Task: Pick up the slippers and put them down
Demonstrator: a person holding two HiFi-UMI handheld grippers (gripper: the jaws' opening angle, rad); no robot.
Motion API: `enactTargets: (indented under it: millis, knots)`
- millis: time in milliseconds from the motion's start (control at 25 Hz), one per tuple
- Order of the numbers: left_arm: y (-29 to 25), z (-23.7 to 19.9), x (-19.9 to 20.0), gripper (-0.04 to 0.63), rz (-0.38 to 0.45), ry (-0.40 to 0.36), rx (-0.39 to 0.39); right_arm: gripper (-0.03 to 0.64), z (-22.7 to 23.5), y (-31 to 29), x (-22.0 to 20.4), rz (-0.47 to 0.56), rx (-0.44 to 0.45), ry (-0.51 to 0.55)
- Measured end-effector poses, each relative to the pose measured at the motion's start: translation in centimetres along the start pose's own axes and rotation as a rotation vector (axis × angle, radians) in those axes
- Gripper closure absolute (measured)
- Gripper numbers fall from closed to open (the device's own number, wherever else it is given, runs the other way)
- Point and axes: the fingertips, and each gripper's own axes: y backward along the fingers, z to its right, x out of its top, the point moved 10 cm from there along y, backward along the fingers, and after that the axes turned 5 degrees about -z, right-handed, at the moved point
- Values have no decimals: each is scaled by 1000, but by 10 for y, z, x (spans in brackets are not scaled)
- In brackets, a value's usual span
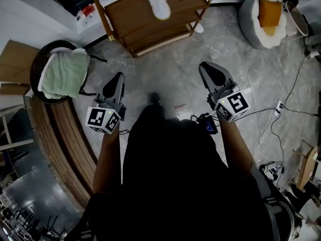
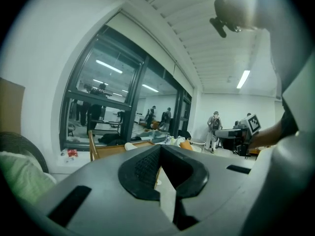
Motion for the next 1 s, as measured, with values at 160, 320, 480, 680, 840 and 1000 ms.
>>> enactTargets:
  millis: [160,320,480,680,840,1000]
  knots:
    - [-29,-39,18,584,18,14,-50,588,13,-40,29,-1,-42,40]
    - [-57,-65,33,584,22,4,-106,588,32,-68,50,22,-105,41]
    - [-77,-82,34,584,18,21,-124,588,52,-80,54,25,-147,32]
    - [-104,-95,30,584,-20,51,-134,588,71,-108,47,7,-122,3]
    - [-137,-103,34,584,-33,48,-124,588,97,-138,40,9,-71,-30]
    - [-179,-111,48,584,-44,42,-101,588,136,-175,41,13,-5,-38]
